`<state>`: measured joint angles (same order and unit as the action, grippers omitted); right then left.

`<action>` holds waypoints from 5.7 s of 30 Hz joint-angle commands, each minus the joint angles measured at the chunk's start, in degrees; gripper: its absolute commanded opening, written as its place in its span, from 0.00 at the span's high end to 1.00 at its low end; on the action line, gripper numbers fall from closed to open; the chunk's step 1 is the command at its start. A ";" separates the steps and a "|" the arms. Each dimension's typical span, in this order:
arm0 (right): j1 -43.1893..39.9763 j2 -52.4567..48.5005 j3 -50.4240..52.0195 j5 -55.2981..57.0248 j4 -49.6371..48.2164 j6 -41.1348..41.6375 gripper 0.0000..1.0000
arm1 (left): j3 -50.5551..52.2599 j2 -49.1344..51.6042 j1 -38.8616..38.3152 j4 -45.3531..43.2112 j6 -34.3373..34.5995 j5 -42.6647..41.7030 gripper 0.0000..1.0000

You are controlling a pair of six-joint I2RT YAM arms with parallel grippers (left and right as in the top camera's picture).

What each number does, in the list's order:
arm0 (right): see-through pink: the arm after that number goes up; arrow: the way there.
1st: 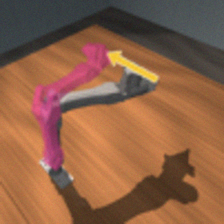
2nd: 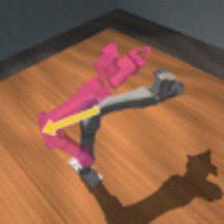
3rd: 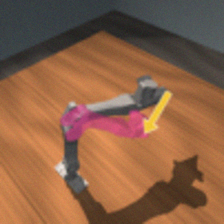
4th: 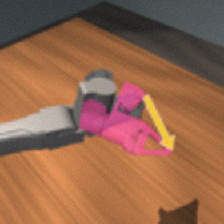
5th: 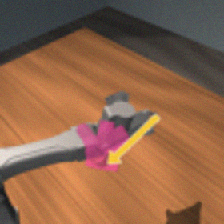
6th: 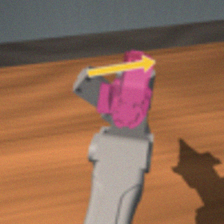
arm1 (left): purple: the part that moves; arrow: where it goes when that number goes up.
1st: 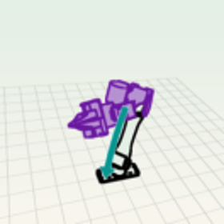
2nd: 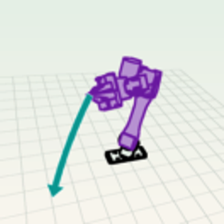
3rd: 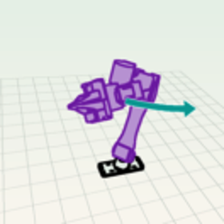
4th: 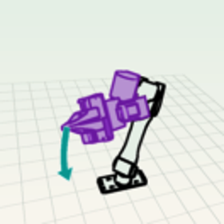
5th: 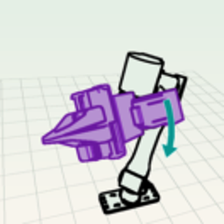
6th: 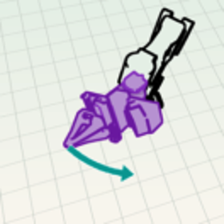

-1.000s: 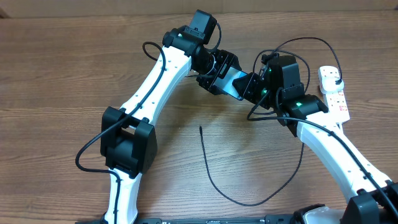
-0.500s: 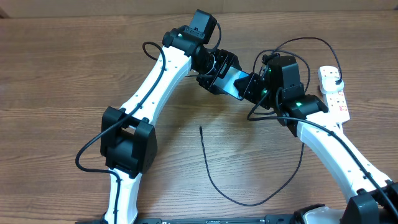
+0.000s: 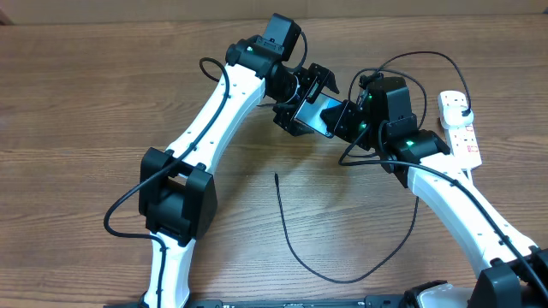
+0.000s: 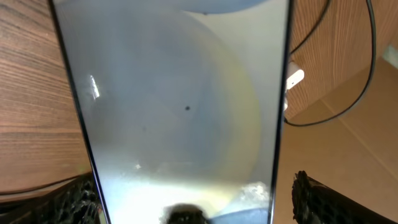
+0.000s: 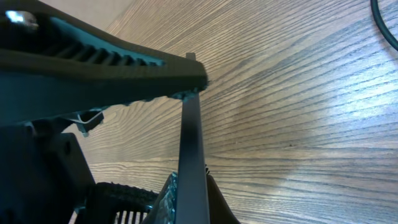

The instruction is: Plug charger to phone and switch on socket

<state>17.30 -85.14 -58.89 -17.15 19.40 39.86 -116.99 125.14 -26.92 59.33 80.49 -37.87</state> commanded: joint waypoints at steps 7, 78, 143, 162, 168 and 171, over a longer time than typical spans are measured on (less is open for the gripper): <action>0.20 0.15 -1.18 4.39 -1.05 -0.17 0.96 | -1.79 -2.51 3.69 0.00 -7.52 -2.71 0.00; -1.60 0.15 -1.18 -13.40 -27.04 71.60 0.96 | -2.54 -6.78 7.48 -8.41 -0.70 3.32 0.09; -1.62 0.15 -1.18 -13.84 -26.38 71.28 0.18 | -2.54 -6.78 7.08 -8.61 -1.51 3.39 0.96; -3.28 0.15 -1.18 -13.81 -23.21 47.56 0.00 | -2.54 -6.78 13.44 -8.15 -24.13 3.23 0.96; -4.63 0.15 -1.18 -12.76 -15.26 36.09 0.00 | -2.54 -6.78 16.50 -7.91 -34.40 -0.31 0.96; -4.74 0.15 -1.18 -10.99 -10.67 29.73 0.00 | -2.54 -6.78 17.88 -7.63 -39.95 -2.78 0.96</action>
<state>12.88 -85.69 -58.98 -30.20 7.05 79.59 -118.24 120.27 -9.93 51.66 50.00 -35.51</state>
